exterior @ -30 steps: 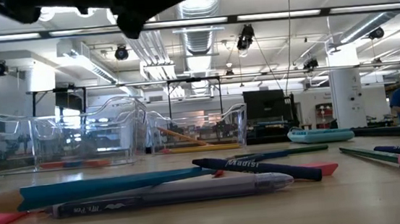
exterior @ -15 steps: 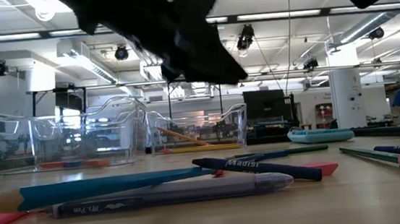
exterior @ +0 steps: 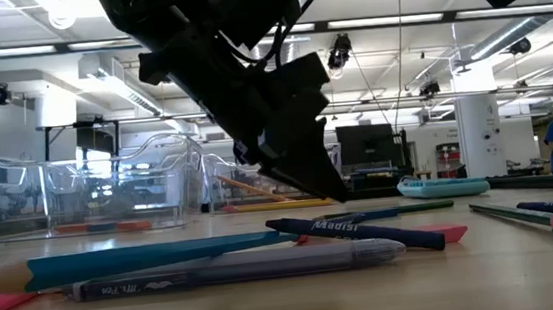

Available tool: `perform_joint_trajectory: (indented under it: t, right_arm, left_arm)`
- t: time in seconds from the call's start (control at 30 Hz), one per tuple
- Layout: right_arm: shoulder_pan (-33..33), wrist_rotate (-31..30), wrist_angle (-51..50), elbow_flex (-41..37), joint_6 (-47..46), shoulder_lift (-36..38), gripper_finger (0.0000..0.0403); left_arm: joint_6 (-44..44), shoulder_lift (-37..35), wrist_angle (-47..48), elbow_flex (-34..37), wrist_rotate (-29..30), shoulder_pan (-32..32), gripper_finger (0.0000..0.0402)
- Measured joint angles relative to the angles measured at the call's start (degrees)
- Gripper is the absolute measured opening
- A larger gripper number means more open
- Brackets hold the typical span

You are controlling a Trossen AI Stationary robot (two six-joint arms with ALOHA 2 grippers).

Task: Sort crayons/erasers/pens/pencils in bins
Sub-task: Put the green pencil into the top right transparent bin

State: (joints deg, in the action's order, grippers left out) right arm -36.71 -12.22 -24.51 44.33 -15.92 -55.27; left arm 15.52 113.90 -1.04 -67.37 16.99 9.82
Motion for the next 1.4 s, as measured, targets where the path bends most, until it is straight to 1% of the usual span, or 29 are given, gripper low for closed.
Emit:
perform_joint_trajectory:
  t: [0.17,0.27,0.4,0.5,0.63,0.67,0.8,0.87,0.93,1.17,1.4]
  right_arm:
    - [0.0,0.0,0.2,-1.9,-1.8,0.0,0.0118]
    - [0.0,0.0,2.5,-3.9,-2.5,0.1,0.0118]
    - [0.0,0.0,4.4,-6.3,-2.5,0.0,0.0118]
    - [0.0,0.1,5.1,-7.9,-3.5,0.1,0.0118]
    - [0.0,0.0,9.3,-9.4,-2.2,0.1,0.0118]
    - [0.0,0.0,11.0,-9.8,-1.2,0.1,0.0118]
    - [0.0,0.1,20.5,-12.3,3.2,0.1,0.0118]
    - [0.0,0.1,25.1,-13.6,5.9,0.1,0.0118]
    - [0.0,0.2,26.8,-14.0,7.4,0.1,0.0118]
    - [0.0,0.1,26.6,-14.2,5.5,0.1,0.0118]
    - [0.0,0.1,26.6,-14.2,5.4,0.1,0.0118]
  left_arm:
    - [-1.0,1.7,0.0,0.0,0.1,-0.1,0.0240]
    - [-1.0,2.4,-0.4,0.0,0.5,-0.3,0.0239]
    - [-0.8,3.5,-0.9,-0.2,0.3,-0.7,0.0219]
    - [-0.7,3.8,-1.0,-0.1,-0.1,-0.9,0.0188]
    - [-0.6,4.0,-1.1,-0.1,-0.9,-1.0,0.0136]
    - [-0.2,4.0,-1.0,-0.1,-0.9,-1.0,0.0121]
    - [6.2,4.0,-0.4,0.0,-1.6,-2.4,0.0065]
    - [6.5,4.0,-0.1,0.0,-3.0,-3.2,0.0036]
    - [6.4,4.0,0.0,0.1,-3.5,-3.6,0.0013]
    - [3.5,3.9,0.0,-0.1,-2.8,-3.7,0.0004]
    - [2.9,-0.4,2.2,0.3,0.2,-3.4,0.0001]
